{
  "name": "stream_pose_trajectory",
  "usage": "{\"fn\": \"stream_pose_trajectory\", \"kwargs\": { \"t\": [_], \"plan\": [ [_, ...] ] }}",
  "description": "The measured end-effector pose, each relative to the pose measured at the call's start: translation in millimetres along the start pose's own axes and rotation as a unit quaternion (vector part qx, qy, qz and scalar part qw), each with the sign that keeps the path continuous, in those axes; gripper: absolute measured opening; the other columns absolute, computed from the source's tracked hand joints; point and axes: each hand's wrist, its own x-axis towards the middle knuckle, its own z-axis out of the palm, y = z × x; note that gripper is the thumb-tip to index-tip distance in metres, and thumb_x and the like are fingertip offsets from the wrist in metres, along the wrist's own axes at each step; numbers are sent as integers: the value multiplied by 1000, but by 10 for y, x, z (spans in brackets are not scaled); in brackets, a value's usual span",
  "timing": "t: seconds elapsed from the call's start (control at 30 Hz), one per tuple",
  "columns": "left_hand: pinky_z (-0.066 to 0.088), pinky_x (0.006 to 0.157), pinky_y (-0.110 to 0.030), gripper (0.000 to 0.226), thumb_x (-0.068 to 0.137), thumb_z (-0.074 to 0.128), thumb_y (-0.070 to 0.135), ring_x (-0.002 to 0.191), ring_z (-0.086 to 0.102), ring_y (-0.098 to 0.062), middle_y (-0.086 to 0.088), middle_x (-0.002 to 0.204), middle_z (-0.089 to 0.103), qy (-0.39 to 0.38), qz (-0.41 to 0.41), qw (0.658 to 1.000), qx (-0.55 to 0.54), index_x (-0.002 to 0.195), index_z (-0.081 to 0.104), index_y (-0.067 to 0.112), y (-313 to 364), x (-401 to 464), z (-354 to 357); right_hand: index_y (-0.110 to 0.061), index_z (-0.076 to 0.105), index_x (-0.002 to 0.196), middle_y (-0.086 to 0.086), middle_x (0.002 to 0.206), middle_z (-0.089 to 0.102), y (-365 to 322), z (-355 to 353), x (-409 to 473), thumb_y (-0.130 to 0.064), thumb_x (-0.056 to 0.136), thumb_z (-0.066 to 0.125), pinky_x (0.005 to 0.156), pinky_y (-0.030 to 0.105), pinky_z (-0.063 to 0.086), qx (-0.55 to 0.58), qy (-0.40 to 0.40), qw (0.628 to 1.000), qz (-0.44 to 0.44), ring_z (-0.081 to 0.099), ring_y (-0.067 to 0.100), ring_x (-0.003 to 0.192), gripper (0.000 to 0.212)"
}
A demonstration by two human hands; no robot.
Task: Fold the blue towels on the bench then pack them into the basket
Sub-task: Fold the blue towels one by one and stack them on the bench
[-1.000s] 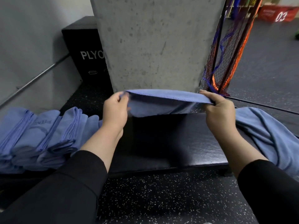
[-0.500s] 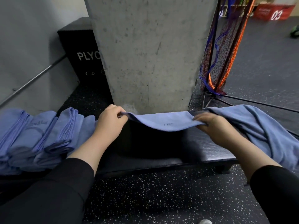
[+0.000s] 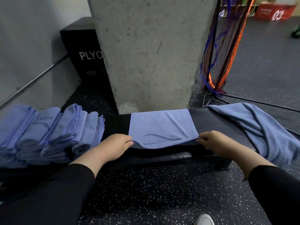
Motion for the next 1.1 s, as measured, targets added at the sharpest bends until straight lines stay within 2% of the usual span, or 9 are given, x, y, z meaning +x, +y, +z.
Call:
{"fn": "stream_pose_trajectory", "kwargs": {
  "t": [0.13, 0.27, 0.37, 0.57, 0.7, 0.8, 0.93, 1.0, 1.1],
  "plan": [
    [33, 72, -33, 35, 107, 41, 36, 86, 54, -19, 2, 84, 59, 6, 23, 999, 22, 80, 51, 16, 123, -176, -8, -18, 50, 66, -7, 56, 50, 10, -39, -146, -41, 100, 58, 53, 20, 34, 13, -9, 1000, -2, 41, 4, 50, 41],
    [32, 61, -24, 38, 106, 45, 33, 66, 43, -5, 8, 69, 50, 17, 14, 995, -102, 71, 43, 18, 184, -387, -46, -13, 63, 79, -1, 66, 60, 59, -45, -311, -44, 98, 58, 61, 20, 39, 54, 1, 998, -14, 50, 10, 63, 37],
    [31, 58, -22, 39, 106, 48, 26, 56, 39, 1, 17, 58, 47, 32, 2, 979, -201, 68, 42, 20, 233, -516, -101, -12, 52, 71, -6, 61, 45, 16, -84, -429, -45, 98, 56, 59, 28, 34, 84, 21, 996, -29, 40, 10, 59, 43],
    [26, 47, -22, 37, 104, 48, 14, 52, 31, -9, 5, 57, 38, -34, -52, 891, -449, 68, 45, 20, 301, -668, -101, -13, 64, 76, -16, 62, 55, -104, -133, -489, -48, 97, 57, 64, 32, 40, 140, 37, 989, -28, 44, 2, 59, 42],
    [23, 48, -25, 18, 100, 53, 26, 54, 29, -13, 0, 63, 37, -65, -86, 864, -491, 84, 53, 18, 258, -609, -80, -11, 66, 80, -15, 66, 56, -237, -107, -383, -43, 99, 58, 66, 31, 41, 174, 70, 981, -46, 45, 1, 64, 39],
    [38, 52, -23, 23, 107, 43, 23, 48, 36, -12, -1, 63, 40, -29, -87, 854, -512, 86, 51, 17, 299, -496, -119, -10, 57, 75, -15, 62, 47, -300, -44, -223, -37, 101, 56, 61, 32, 35, 223, 106, 968, -35, 40, 4, 60, 38],
    [55, 90, -51, 28, 102, 44, 38, 81, 63, -27, -11, 88, 66, 58, -102, 871, -477, 88, 57, 17, 170, -230, -107, -13, 42, 71, -9, 62, 38, -416, 16, 72, -33, 105, 49, 59, 33, 30, 244, 166, 955, -18, 32, 9, 60, 40],
    [52, 93, -59, 30, 89, 42, 51, 79, 57, -26, -7, 84, 59, 72, -119, 903, -406, 76, 49, 24, 53, -83, -48, -5, 42, 76, -4, 66, 39, -472, 58, 236, -34, 106, 46, 61, 36, 30, 244, 181, 953, -9, 33, 12, 63, 42],
    [53, 84, -48, 31, 100, 37, 37, 80, 56, -30, -10, 88, 56, 94, -159, 932, -311, 80, 44, 15, 29, 106, -31, -4, 45, 80, -3, 66, 45, -531, 161, 463, -34, 106, 44, 62, 35, 33, 246, 179, 953, -1, 38, 13, 63, 41]
  ]
}}
